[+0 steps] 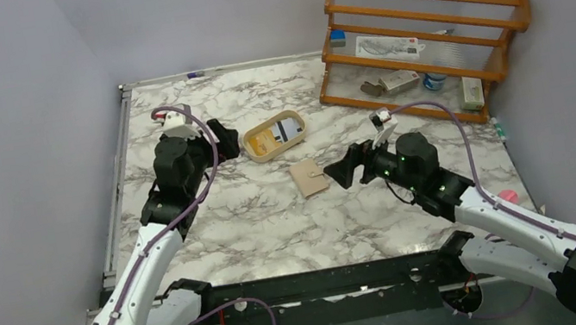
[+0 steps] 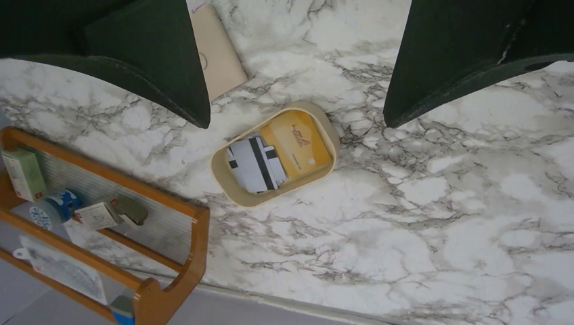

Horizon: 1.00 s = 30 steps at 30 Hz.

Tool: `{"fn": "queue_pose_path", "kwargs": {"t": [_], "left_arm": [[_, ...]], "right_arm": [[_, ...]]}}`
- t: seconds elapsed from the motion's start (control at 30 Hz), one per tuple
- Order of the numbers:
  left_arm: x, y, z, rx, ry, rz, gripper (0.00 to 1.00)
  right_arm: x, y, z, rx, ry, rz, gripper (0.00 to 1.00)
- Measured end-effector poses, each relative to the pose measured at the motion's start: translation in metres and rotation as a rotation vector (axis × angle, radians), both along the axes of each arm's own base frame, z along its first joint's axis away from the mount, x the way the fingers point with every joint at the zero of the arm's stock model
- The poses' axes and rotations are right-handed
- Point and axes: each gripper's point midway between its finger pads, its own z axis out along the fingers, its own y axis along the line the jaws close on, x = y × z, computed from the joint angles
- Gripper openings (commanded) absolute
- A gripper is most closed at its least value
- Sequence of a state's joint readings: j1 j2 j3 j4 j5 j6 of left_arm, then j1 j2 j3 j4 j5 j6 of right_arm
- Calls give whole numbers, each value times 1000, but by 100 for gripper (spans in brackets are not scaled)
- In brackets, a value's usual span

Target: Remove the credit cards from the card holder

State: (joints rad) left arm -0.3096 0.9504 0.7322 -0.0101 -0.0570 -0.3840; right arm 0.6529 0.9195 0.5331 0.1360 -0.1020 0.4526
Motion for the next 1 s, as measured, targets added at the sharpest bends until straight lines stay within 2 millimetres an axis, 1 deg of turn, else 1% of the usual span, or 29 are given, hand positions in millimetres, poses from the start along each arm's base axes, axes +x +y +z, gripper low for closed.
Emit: {"fn": "queue_pose_path", "kwargs": {"t": [0.07,0.13,0.23,0.3,0.33,0.37,0.47,0.53,0.57,0.63,0.7,0.77,0.8,0.83,0.87,0.93,1.0], "left_arm": [[-1,-1,12,-12,-22,-8,99],[-3,-3,19,-21,-33,-17,99],[-5,-3,17,-27,-21,-27,99],[-8,-4,14,-26,-1,-40,99],[-9,-4,14,-27,6,-47,99],[-9,-4,17,-29,11,-55,99],[-8,-2,30,-44,12,-75,99],[-2,5,41,-74,8,-90,99],[0,9,41,-87,12,-91,99],[4,12,32,-132,43,-110,99],[4,9,3,-186,121,-136,99],[-2,2,-31,-224,221,-155,99],[-7,0,-51,-245,284,-156,99],[-12,-2,-66,-254,332,-155,99],[-16,-2,-76,-261,365,-150,99],[-21,-1,-83,-267,393,-143,99],[-21,-1,-77,-266,376,-144,99]], "right_arm": [[-1,-3,10,11,-19,-8,100],[-1,-5,22,14,-33,-19,100],[2,-7,42,14,-56,-30,100],[5,-7,50,12,-68,-35,100],[7,-7,50,3,-63,-46,100],[11,-8,45,-16,-45,-59,100],[22,-1,25,-92,41,-63,100],[29,8,8,-139,100,-45,99],[30,10,-1,-158,123,-36,98],[25,12,-14,-199,151,-16,95],[22,12,-20,-239,148,6,92],[21,12,-26,-286,139,25,91],[22,12,-30,-310,137,34,89],[24,13,-35,-332,136,43,87],[26,14,-40,-354,139,51,83],[31,16,-54,-400,156,68,79],[37,21,-72,-448,178,83,75]]}}
